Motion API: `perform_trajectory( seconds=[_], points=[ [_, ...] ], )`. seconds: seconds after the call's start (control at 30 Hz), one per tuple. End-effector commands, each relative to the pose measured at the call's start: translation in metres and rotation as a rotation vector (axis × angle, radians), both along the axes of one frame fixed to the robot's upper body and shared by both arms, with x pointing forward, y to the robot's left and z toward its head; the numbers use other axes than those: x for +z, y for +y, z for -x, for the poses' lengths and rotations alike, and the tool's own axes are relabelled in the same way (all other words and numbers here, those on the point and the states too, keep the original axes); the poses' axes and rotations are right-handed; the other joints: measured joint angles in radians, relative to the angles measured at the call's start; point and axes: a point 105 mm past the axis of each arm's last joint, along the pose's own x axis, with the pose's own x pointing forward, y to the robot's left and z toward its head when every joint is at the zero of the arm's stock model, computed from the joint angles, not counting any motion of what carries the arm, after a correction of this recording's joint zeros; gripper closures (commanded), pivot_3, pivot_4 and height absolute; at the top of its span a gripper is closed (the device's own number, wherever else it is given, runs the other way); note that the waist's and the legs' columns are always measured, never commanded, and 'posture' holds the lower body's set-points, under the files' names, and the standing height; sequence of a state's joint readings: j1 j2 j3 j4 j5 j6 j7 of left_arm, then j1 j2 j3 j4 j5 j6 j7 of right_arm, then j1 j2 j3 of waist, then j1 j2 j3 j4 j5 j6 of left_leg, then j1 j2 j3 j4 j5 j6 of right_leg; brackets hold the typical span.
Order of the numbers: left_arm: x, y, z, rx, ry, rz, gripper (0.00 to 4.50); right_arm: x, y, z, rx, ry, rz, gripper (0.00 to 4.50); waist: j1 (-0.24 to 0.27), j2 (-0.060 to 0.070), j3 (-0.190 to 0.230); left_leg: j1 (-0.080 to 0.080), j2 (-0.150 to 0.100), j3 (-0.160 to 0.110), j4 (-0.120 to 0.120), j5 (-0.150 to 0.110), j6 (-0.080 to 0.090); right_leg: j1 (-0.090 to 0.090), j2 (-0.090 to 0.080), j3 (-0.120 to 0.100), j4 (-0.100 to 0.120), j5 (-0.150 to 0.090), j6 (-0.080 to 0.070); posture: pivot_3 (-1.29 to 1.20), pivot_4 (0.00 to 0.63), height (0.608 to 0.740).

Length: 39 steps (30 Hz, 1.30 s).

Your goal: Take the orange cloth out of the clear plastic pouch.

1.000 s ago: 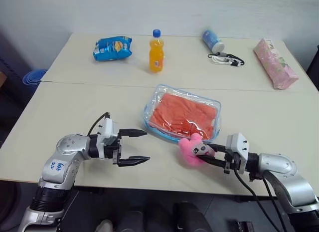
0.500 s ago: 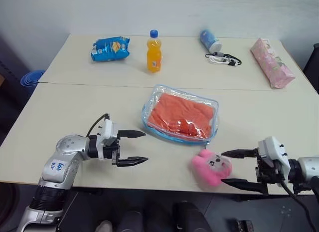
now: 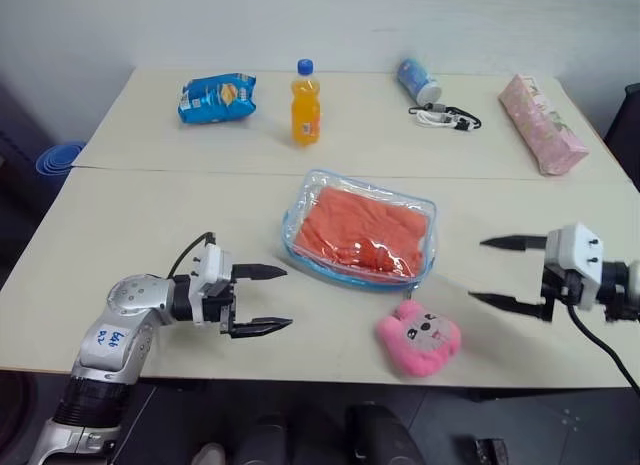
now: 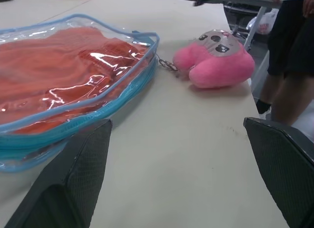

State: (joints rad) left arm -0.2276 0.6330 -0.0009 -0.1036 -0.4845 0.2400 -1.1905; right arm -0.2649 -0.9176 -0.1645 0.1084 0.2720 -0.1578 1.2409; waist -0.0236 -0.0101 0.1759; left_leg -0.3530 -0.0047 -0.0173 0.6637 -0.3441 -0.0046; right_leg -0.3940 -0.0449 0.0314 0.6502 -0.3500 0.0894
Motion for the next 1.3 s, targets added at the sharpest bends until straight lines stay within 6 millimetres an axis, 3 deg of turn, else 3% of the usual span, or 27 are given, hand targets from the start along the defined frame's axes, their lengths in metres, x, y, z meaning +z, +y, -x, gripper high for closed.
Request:
perform_trajectory(
  seconds=[0.03,0.2,0.27,0.37,0.5,0.63,0.7,0.93,1.03,1.13,1.23,1.3],
  points=[
    [0.007,-0.007,0.003,-0.022,-0.038,0.009,0.00,-0.020,0.023,-0.007,0.127,-0.074,0.097,0.01,-0.003,0.000,0.000,-0.001,0.000,0.000,0.000,0.001,-0.002,-0.001,0.000,0.000,0.001,0.000,0.000,0.00,0.150,0.740],
    [0.006,-0.011,0.004,-0.035,-0.039,0.009,0.00,-0.035,0.044,-0.020,0.202,-0.107,0.135,0.01,-0.004,0.001,0.000,-0.002,0.000,0.001,0.002,0.001,-0.003,-0.003,0.000,0.001,0.004,0.000,0.000,0.00,0.150,0.740],
    [0.005,-0.016,0.005,-0.052,-0.048,0.005,0.00,-0.036,0.047,-0.026,0.201,-0.104,0.111,0.38,-0.004,0.001,0.000,-0.002,0.000,0.001,0.002,0.001,-0.003,-0.003,0.000,0.001,0.004,0.000,0.000,0.00,0.150,0.740],
    [0.006,-0.024,0.007,-0.089,-0.068,0.003,0.00,-0.039,0.046,-0.030,0.201,-0.094,0.126,1.16,-0.002,0.001,0.000,-0.002,0.000,0.001,0.003,0.002,-0.003,-0.003,-0.001,0.000,0.005,0.000,0.000,0.00,0.150,0.740],
    [0.003,-0.040,0.011,-0.168,-0.107,-0.026,0.00,-0.039,0.037,-0.031,0.190,-0.072,0.155,2.62,-0.002,0.001,0.000,-0.002,0.000,0.001,0.003,0.002,-0.003,-0.003,-0.001,0.000,0.004,0.000,0.000,0.00,0.150,0.740],
    [-0.005,-0.070,0.008,-0.257,-0.148,-0.035,0.00,-0.038,0.028,-0.034,0.168,-0.067,0.166,4.04,-0.002,0.001,0.000,-0.002,-0.001,0.001,0.003,0.002,-0.003,-0.003,-0.001,0.000,0.004,0.000,0.000,0.00,0.150,0.740],
    [-0.006,-0.093,0.005,-0.300,-0.173,-0.016,0.00,-0.038,0.026,-0.035,0.164,-0.067,0.172,4.48,0.000,0.001,0.000,-0.002,-0.001,0.001,0.004,0.002,-0.003,-0.003,-0.001,0.001,0.005,0.000,0.000,0.00,0.150,0.740],
    [-0.017,-0.168,0.004,-0.409,-0.234,-0.017,0.00,-0.037,0.027,-0.034,0.177,-0.058,0.182,4.48,0.002,0.001,0.000,-0.002,-0.001,0.002,0.007,0.002,-0.003,-0.002,0.000,0.001,0.006,0.000,0.000,0.00,0.150,0.740],
    [-0.027,-0.185,0.014,-0.480,-0.237,-0.041,0.00,-0.036,0.028,-0.033,0.172,-0.052,0.173,4.48,-0.003,0.001,0.000,-0.002,0.000,0.002,0.007,0.002,-0.003,-0.002,0.001,0.001,0.007,0.000,0.000,0.00,0.150,0.740],
    [-0.040,-0.196,0.011,-0.478,-0.270,-0.117,0.00,-0.037,0.026,-0.031,0.166,-0.042,0.169,4.48,0.000,0.001,0.000,-0.002,0.000,0.002,0.008,0.002,-0.003,-0.002,0.001,0.001,0.007,0.000,0.000,0.00,0.150,0.740],
    [-0.047,-0.205,0.001,-0.426,-0.293,-0.172,0.60,-0.037,0.025,-0.028,0.160,-0.033,0.169,4.50,0.006,0.001,0.000,-0.002,0.000,0.002,0.010,0.002,-0.003,-0.001,0.001,0.001,0.008,0.000,0.000,0.00,0.150,0.740],
    [-0.047,-0.205,-0.004,-0.401,-0.331,-0.188,1.23,-0.037,0.023,-0.027,0.153,-0.029,0.168,4.50,0.013,0.001,0.000,-0.002,-0.001,0.002,0.012,0.001,-0.002,0.000,0.001,0.002,0.008,0.000,0.000,0.00,0.150,0.740]
  ],
)
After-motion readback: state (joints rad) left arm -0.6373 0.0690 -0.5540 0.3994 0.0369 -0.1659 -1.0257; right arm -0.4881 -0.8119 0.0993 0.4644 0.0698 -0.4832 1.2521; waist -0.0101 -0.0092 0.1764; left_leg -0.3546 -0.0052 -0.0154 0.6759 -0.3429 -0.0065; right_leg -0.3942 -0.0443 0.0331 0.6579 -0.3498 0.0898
